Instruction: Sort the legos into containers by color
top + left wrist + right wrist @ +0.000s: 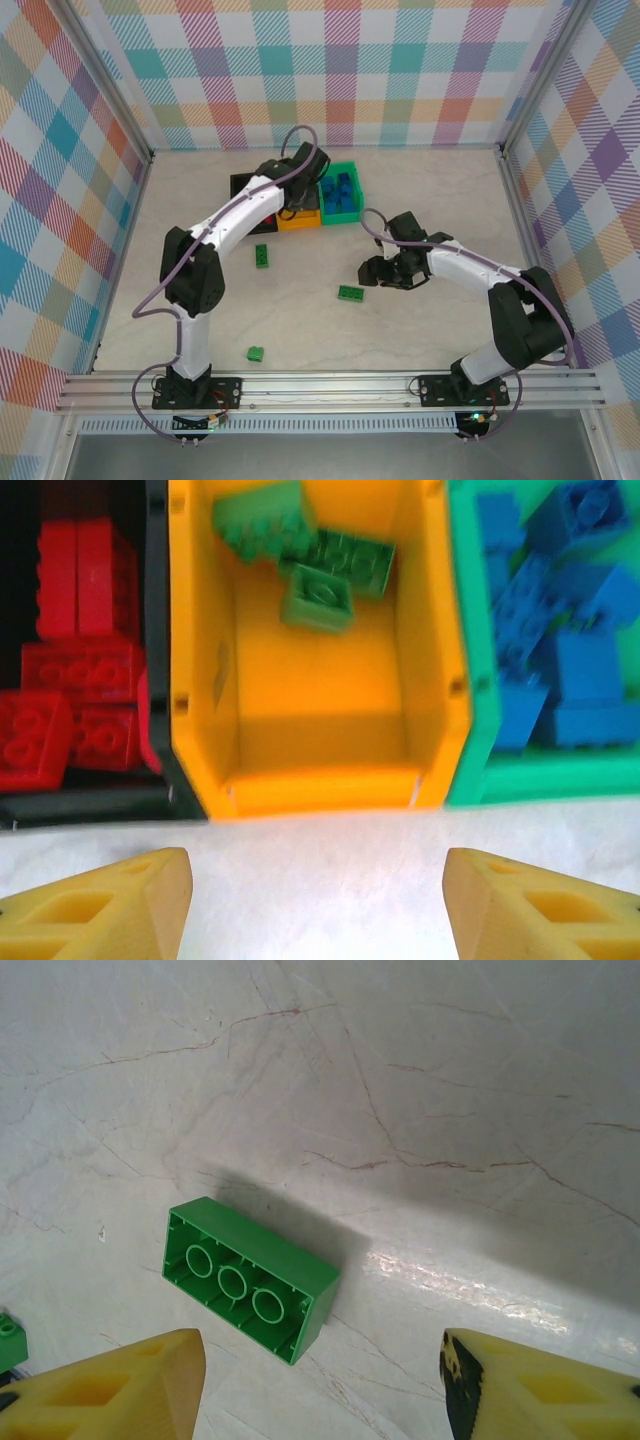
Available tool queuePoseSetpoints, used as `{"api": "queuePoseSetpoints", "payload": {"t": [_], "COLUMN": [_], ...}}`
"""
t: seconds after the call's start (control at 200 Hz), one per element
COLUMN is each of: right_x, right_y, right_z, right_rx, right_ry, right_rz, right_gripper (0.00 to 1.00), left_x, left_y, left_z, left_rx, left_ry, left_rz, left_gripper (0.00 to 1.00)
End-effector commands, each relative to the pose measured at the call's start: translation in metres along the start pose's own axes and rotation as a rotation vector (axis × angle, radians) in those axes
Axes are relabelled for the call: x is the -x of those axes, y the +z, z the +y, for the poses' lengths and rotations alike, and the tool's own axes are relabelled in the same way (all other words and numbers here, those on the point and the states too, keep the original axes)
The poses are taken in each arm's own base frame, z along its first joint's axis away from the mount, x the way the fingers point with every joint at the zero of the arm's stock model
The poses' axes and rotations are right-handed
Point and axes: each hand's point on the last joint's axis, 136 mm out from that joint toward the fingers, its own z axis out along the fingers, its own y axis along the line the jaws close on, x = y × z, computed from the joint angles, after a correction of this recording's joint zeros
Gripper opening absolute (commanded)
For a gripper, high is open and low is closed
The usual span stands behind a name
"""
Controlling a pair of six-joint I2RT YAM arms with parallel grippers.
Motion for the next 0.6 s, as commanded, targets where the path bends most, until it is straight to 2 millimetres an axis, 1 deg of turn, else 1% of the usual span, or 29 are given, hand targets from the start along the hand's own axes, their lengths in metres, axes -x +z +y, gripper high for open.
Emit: {"api": "queuePoseSetpoints", "payload": {"t": [0.0,0.015,0.045,0.06,0.08,0.095,0.135,0.19,0.33,0.35,0.38,0.425,0.48,0.59], "right_x": [0.001,0.001,0.002,0.002,0.003,0.002,0.003,0.003,-0.004,-0.005,-0.007,-0.009,-0.012,-0.016], "right_y": [0.005,0.005,0.007,0.008,0.009,0.01,0.012,0.015,0.026,0.028,0.031,0.035,0.041,0.05], "right_z": [0.01,0.011,0.013,0.013,0.015,0.015,0.017,0.022,0.031,0.031,0.032,0.03,0.03,0.026], "right_rx": [0.037,0.037,0.033,0.029,0.027,0.023,0.018,0.011,-0.044,-0.055,-0.074,-0.108,-0.134,-0.193], "right_ry": [-0.045,-0.05,-0.061,-0.065,-0.073,-0.076,-0.092,-0.115,-0.186,-0.194,-0.207,-0.217,-0.228,-0.236], "right_rz": [0.005,0.009,0.013,0.016,0.018,0.024,0.03,0.045,0.088,0.094,0.104,0.117,0.132,0.153], "right_gripper": [0.66,0.67,0.68,0.68,0.69,0.7,0.71,0.73,0.8,0.81,0.85,0.88,0.88,0.88], "left_x": [-0.011,-0.017,-0.024,-0.03,-0.034,-0.04,-0.052,-0.069,-0.115,-0.12,-0.129,-0.141,-0.158,-0.189], "left_y": [-0.034,-0.033,-0.039,-0.037,-0.042,-0.041,-0.047,-0.053,-0.064,-0.066,-0.068,-0.073,-0.075,-0.074], "left_z": [0.003,0.005,0.008,0.01,0.013,0.016,0.023,0.034,0.067,0.071,0.077,0.084,0.09,0.102], "left_rx": [-0.125,-0.132,-0.157,-0.158,-0.172,-0.174,-0.187,-0.19,-0.162,-0.163,-0.162,-0.171,-0.178,-0.175], "left_ry": [-0.057,-0.062,-0.078,-0.084,-0.095,-0.1,-0.118,-0.134,-0.164,-0.17,-0.178,-0.192,-0.211,-0.24], "left_rz": [-0.03,-0.024,-0.028,-0.022,-0.027,-0.02,-0.017,0.001,0.054,0.06,0.068,0.077,0.109,0.171], "left_gripper": [0.67,0.67,0.67,0.67,0.67,0.68,0.68,0.68,0.68,0.68,0.68,0.69,0.71,0.72]}}
